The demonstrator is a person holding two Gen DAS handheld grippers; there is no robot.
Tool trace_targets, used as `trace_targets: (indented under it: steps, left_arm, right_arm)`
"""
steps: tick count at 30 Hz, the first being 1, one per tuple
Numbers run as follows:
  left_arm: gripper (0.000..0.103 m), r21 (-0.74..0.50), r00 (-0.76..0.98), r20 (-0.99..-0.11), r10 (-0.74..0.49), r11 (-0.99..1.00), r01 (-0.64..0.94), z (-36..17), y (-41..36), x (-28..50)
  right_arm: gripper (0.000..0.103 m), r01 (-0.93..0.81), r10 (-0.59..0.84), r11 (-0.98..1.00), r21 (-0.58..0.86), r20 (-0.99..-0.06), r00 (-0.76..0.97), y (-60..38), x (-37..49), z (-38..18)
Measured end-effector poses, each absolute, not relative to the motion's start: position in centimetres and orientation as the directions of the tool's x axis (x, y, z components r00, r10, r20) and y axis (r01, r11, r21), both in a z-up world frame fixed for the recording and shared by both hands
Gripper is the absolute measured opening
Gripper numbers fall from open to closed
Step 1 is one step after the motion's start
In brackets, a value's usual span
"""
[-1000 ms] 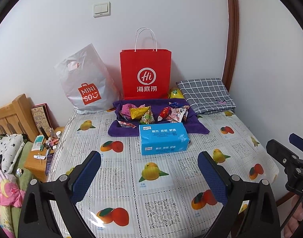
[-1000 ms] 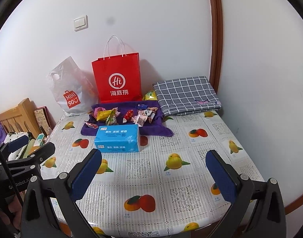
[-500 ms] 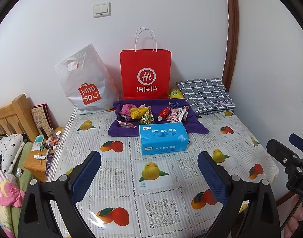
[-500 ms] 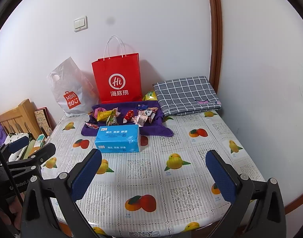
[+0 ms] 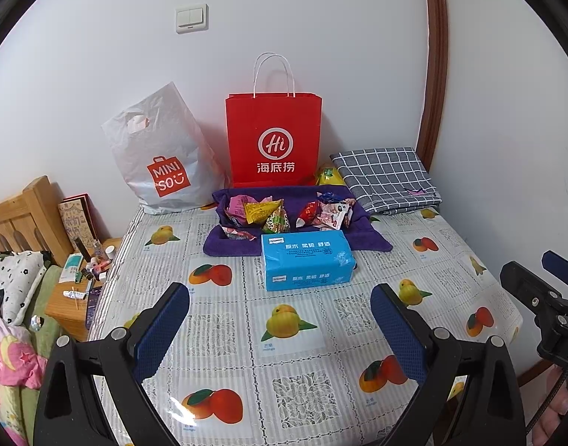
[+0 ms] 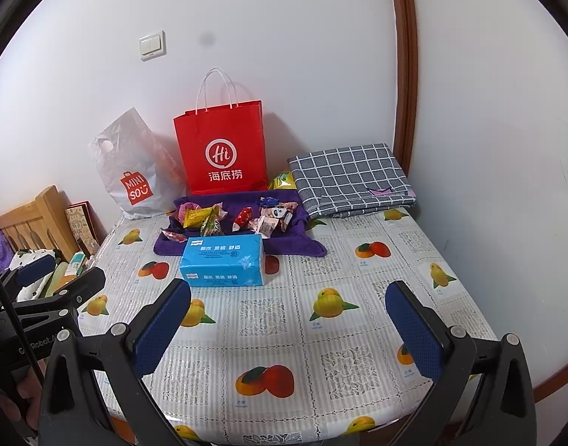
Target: Organize snacks
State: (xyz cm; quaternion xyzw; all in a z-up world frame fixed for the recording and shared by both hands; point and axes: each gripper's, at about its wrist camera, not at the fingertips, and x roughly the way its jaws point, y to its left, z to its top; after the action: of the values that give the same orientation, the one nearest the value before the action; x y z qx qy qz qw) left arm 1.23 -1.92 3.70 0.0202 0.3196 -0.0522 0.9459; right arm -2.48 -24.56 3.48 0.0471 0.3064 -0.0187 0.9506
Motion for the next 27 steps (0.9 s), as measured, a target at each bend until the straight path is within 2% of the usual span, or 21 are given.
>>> trace_targets:
  steps: [27]
  left_arm:
    - [0.099, 0.006, 0.793, -0.604, -0.083, 0.994, 0.109, 3.90, -1.53, 1.30]
  right_arm:
    - [0.103, 0.057, -0.003, 0.996, 0.075, -0.577, 0.817, -24.05, -2.42, 3.71]
